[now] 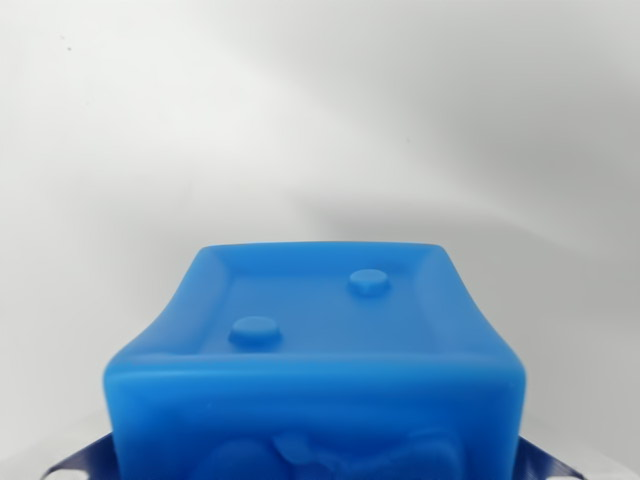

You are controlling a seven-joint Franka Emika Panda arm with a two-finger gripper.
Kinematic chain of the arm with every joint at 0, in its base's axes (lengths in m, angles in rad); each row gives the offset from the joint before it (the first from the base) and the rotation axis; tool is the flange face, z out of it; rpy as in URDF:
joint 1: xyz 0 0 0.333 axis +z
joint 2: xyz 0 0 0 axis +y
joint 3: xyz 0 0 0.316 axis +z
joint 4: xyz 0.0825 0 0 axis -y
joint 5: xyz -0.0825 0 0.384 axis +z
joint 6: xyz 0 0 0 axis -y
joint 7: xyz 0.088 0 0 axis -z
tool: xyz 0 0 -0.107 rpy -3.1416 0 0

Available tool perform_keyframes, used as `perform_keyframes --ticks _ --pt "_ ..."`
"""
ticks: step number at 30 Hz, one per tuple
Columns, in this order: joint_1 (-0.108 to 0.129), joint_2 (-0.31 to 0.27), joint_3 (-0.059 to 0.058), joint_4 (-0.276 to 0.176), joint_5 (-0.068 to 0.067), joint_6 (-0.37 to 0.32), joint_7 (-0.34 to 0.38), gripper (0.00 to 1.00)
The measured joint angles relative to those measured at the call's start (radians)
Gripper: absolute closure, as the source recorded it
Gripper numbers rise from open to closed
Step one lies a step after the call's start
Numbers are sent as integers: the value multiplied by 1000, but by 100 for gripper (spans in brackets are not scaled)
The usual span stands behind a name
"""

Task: Stack cube

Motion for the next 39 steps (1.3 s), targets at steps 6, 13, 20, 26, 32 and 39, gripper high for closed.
perform_keyframes --ticks 6,13,20,26,32,39 --pt "-1 -36 2 -6 1 -28 -1 100" --pt "-2 -78 4 -11 3 -63 -3 100" --pt "-16 -92 3 -29 6 -66 -3 100" --pt "-32 -106 1 -47 8 -64 -3 100" --pt "-45 -118 -2 -61 11 -61 -3 100" --pt "-62 -133 -5 -81 15 -57 -2 100"
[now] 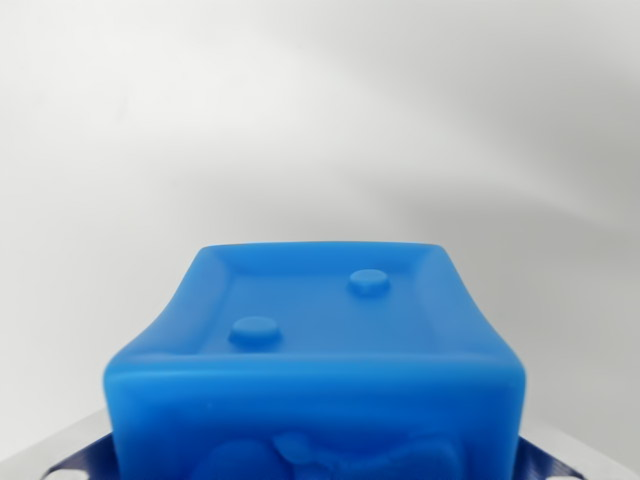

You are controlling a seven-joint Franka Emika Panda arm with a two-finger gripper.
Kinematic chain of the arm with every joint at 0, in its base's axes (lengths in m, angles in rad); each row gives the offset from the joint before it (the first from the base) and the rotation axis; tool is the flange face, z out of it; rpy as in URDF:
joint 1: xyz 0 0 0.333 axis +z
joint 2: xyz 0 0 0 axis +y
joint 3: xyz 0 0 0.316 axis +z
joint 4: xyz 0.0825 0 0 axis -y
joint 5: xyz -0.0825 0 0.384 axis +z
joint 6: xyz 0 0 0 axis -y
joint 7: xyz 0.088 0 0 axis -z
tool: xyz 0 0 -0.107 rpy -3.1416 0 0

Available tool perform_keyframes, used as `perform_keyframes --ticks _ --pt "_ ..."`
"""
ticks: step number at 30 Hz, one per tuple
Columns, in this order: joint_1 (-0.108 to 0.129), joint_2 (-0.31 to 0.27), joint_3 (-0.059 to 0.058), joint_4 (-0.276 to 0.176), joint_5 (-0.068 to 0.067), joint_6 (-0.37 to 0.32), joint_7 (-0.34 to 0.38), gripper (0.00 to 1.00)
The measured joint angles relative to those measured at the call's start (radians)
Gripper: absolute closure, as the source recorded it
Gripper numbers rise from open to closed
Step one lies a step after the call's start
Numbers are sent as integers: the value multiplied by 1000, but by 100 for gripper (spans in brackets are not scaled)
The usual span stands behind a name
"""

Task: Stack cube

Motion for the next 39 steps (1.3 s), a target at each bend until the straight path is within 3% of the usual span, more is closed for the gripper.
perform_keyframes --ticks 39 --pt "-94 -75 -29 -90 22 17 1 100"
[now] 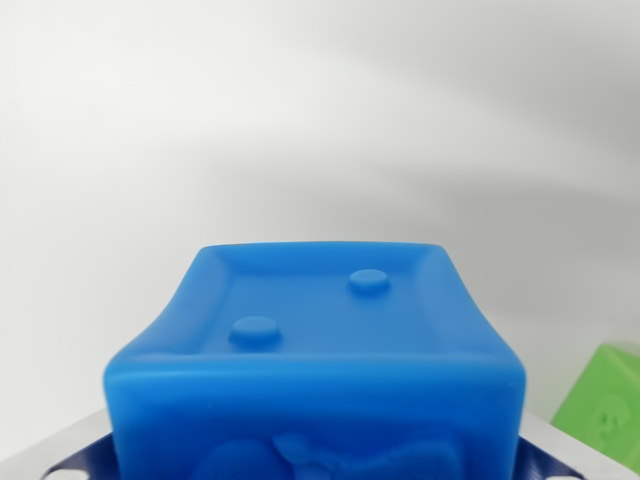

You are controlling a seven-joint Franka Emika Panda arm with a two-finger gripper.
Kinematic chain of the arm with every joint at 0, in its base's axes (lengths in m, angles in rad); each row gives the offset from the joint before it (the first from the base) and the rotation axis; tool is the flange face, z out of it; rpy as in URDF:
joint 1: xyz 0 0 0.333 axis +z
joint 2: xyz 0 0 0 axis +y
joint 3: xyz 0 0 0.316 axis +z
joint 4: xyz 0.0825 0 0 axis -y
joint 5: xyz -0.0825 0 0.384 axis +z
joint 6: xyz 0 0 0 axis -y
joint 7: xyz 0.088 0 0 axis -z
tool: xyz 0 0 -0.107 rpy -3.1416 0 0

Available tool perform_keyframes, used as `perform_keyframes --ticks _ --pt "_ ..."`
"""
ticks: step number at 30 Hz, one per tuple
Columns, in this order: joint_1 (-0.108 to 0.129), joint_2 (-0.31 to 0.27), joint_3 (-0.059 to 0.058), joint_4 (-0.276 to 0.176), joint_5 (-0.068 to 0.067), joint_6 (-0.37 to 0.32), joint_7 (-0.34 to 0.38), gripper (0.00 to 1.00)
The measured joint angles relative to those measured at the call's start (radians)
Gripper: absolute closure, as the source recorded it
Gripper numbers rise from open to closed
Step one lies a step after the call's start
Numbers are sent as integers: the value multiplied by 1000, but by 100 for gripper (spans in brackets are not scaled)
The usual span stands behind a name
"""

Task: Stack cube

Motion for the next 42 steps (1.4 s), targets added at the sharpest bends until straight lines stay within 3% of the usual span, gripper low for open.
perform_keyframes --ticks 42 --pt "-106 -52 -33 -50 20 1 -1 100"
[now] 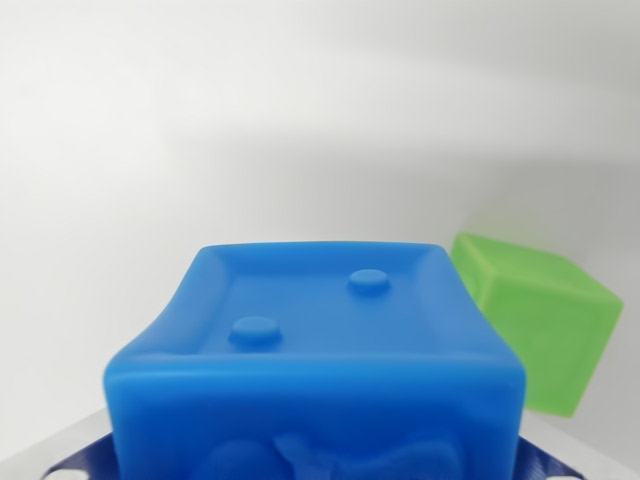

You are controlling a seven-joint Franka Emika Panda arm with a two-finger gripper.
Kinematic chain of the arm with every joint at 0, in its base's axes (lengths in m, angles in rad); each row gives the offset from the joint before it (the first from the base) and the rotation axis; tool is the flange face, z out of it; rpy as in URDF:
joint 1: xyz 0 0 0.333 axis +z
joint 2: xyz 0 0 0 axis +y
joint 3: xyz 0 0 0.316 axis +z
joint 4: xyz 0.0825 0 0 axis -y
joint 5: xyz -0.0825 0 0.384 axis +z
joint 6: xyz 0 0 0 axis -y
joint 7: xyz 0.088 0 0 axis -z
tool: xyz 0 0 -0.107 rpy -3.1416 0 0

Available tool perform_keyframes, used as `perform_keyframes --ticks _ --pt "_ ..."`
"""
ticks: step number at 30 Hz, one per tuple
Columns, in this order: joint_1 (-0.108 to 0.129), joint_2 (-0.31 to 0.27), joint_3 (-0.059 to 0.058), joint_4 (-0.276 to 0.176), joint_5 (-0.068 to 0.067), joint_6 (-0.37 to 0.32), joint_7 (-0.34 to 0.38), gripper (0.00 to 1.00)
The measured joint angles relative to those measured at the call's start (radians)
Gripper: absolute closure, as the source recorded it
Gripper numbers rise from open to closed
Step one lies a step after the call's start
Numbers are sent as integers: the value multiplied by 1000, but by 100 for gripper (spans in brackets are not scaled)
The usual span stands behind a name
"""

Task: Stack cube

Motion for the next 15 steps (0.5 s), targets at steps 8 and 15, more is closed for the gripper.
perform_keyframes --ticks 8,15 --pt "-21 -6 -7 -4 3 -1 -1 100" --pt "-39 -12 -12 -7 5 -3 -1 100"
